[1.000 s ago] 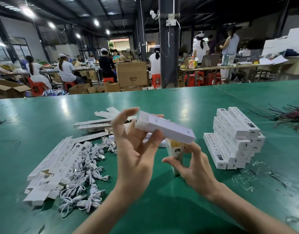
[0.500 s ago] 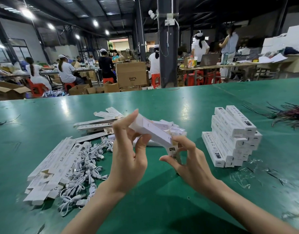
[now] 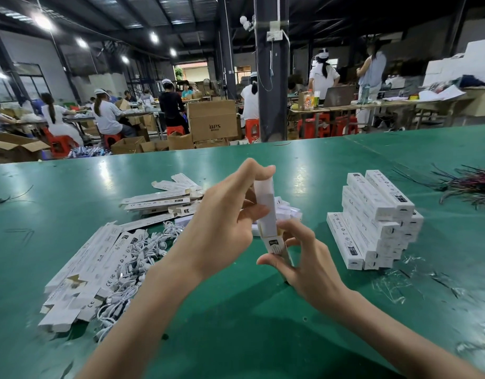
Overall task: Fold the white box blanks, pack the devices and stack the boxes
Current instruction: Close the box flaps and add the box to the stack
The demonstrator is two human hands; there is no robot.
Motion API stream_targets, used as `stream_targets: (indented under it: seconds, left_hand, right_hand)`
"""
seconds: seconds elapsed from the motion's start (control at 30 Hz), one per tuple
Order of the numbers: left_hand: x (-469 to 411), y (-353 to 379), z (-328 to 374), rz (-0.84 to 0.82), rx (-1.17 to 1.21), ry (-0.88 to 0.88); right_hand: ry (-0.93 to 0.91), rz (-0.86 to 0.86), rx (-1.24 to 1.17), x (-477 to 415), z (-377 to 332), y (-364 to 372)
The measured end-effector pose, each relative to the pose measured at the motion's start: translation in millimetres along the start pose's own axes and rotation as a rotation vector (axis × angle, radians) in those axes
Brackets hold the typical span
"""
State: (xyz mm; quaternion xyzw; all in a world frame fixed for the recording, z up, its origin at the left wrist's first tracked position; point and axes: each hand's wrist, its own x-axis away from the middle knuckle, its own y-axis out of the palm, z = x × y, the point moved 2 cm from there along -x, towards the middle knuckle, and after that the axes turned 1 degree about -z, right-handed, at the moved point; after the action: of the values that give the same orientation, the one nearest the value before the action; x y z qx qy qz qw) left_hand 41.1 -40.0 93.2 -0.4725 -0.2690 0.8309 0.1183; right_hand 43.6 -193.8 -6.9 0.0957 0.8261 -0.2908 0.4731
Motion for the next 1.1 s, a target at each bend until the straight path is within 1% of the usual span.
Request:
stream_targets:
  seconds: [0.07,0.13,0.2,0.27,0.4,0.47,0.57,0.7,0.77,0.83,0.93,0.97,1.0,1.03,1.1]
  left_hand:
    - [-1,-1,-3,-0.011,-0.055,0.001]
    - [2,2,-5,-0.012,-0.180,0.052]
    - [10,11,-10,-0.028,-0.262,0.060]
    - [19,19,-16,-0.007,-0.266,0.050]
    - [27,24,-23,0.127,-0.249,0.089]
    - [26,24,-23,0.132,-0.241,0.084]
    - [26,25,-22,0.047,-0.266,0.049]
    - [24,25,-17,-0.176,-0.386,-0.067]
    - [25,25,-13,-0.227,-0.406,-0.107]
    - [25,21,-9,-0.168,-0.322,-0.086]
    - [28,8,-18,0.045,-0.037,-0.106]
    - [29,1,-31,0.110,-0.002,-0.160]
    - [29,-6,-49,0.136,-0.031,-0.249]
    - [30,-14,-73,0.100,-0.132,-0.377]
    - [42,-29,-127,-0.102,-0.427,-0.699]
  right_hand:
    - [0.018,0.011,-0.014,1,0,0]
    - [0.058,0.033,-0.067,0,2,0]
    - [0.044,0.039,-0.086,0,3,1]
    - [0.013,0.033,-0.086,0,2,2]
    - [-0.013,0.027,-0.074,2,4,3]
    - [-0.021,0.027,-0.071,2,4,3]
    - [-0.045,0.027,-0.058,4,5,4]
    - [-0.072,0.026,-0.035,7,10,5]
    - [-0.070,0.030,-0.029,7,11,6]
    - [-0.086,0.041,-0.048,7,10,7]
    - [-0.055,0.064,-0.055,4,9,5]
    - [-0.040,0.065,-0.043,4,10,5]
    - [-0.029,0.061,-0.030,4,11,4]
    - [-0.023,0.053,-0.023,5,13,3]
    - [-0.022,0.026,-0.046,8,14,3]
